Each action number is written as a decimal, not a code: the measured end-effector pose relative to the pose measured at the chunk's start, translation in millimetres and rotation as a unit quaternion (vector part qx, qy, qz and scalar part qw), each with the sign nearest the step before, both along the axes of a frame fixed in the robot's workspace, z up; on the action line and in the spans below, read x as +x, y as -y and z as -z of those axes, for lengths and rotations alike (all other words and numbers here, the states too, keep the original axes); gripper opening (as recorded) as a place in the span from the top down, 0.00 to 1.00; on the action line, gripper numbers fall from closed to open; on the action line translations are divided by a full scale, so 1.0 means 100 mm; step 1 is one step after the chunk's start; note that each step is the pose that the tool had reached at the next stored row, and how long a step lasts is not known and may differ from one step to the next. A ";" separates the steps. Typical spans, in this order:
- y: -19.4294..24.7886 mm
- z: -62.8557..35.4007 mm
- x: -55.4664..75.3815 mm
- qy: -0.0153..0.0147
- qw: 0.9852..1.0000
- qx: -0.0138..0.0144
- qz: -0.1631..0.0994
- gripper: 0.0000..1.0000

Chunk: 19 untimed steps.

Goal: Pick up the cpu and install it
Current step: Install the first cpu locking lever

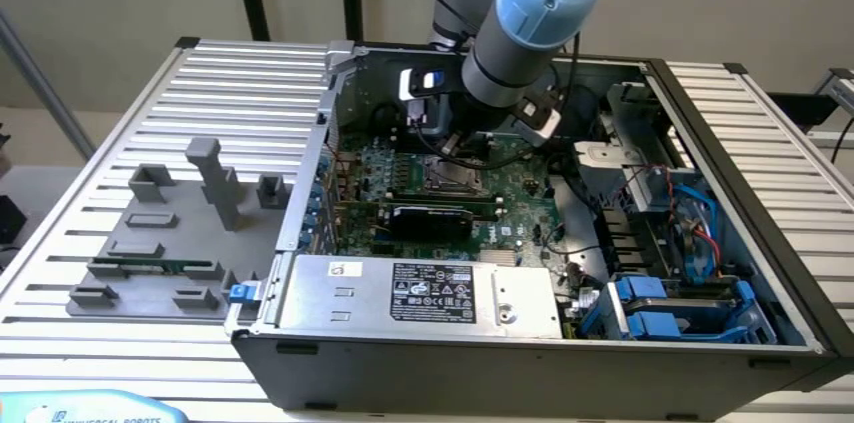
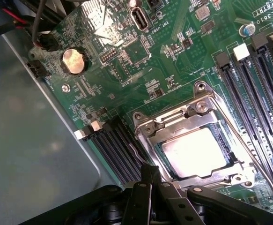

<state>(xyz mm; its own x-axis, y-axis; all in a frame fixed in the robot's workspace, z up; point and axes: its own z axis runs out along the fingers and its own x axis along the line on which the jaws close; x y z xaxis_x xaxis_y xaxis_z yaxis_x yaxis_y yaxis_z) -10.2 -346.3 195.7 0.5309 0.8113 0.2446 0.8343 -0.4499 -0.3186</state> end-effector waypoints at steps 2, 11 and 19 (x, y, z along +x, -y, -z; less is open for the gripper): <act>-0.007 0.000 0.00 0.000 1.000 0.000 0.000 0.89; -0.011 -0.001 -0.15 0.000 1.000 0.000 0.000 0.89; -0.018 0.000 -0.17 0.000 1.000 0.000 0.000 0.89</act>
<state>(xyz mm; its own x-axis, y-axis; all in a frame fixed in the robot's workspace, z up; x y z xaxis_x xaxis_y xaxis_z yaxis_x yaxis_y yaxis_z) -27.6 -344.5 195.8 0.5309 0.8113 0.2447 0.8343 -0.4499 -0.3186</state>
